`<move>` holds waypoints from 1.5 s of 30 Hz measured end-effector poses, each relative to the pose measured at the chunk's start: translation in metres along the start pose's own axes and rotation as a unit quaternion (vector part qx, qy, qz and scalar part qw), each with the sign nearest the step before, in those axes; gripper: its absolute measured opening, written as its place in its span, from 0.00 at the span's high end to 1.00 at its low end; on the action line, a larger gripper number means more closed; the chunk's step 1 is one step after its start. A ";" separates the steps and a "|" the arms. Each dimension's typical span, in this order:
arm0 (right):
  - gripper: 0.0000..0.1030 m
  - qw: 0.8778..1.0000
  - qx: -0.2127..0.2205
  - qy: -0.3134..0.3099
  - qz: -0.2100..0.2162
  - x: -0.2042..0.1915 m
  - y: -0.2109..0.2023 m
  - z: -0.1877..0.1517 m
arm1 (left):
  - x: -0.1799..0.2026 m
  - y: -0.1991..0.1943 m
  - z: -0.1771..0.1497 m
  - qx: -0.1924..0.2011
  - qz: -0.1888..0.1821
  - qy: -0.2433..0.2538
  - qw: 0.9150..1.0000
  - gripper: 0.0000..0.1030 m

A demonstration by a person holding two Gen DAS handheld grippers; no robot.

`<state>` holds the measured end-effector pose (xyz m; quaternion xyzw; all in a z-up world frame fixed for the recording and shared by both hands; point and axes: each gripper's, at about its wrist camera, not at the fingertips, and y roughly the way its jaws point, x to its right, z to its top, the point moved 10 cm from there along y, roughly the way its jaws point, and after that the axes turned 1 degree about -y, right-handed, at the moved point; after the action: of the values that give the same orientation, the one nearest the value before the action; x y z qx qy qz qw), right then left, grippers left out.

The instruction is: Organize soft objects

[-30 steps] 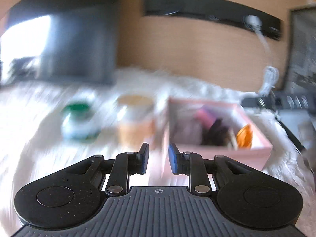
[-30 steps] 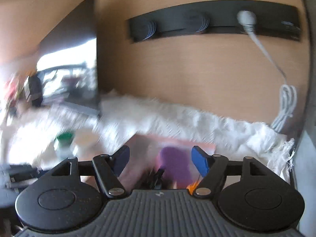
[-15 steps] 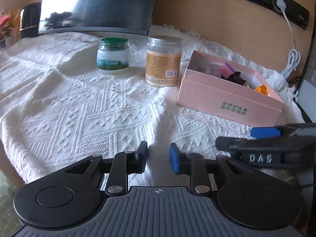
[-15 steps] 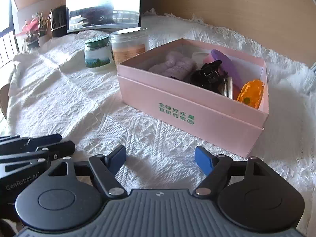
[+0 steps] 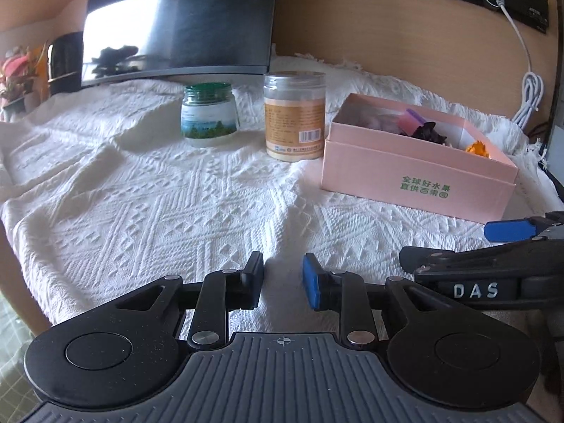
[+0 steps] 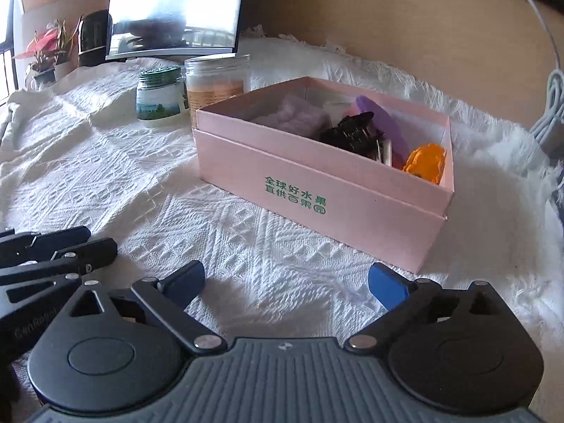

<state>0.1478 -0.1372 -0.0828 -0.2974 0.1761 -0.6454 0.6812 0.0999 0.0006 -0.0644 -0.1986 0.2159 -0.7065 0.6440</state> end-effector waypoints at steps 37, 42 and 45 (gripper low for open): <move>0.02 1.000 -0.007 0.017 0.011 0.001 0.001 0.000 | 0.000 0.000 -0.001 0.002 0.001 0.006 1.000 0.73; 0.02 1.000 -0.007 0.017 0.011 0.001 0.001 0.000 | 0.000 0.000 -0.001 0.002 0.000 0.007 1.000 0.73; 0.02 1.000 -0.007 0.017 0.011 0.001 0.001 0.000 | 0.000 0.000 -0.001 0.003 0.001 0.007 1.000 0.73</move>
<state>0.1484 -0.1381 -0.0832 -0.2888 0.1951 -0.6418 0.6831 0.0993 0.0004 -0.0653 -0.1915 0.2190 -0.7080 0.6434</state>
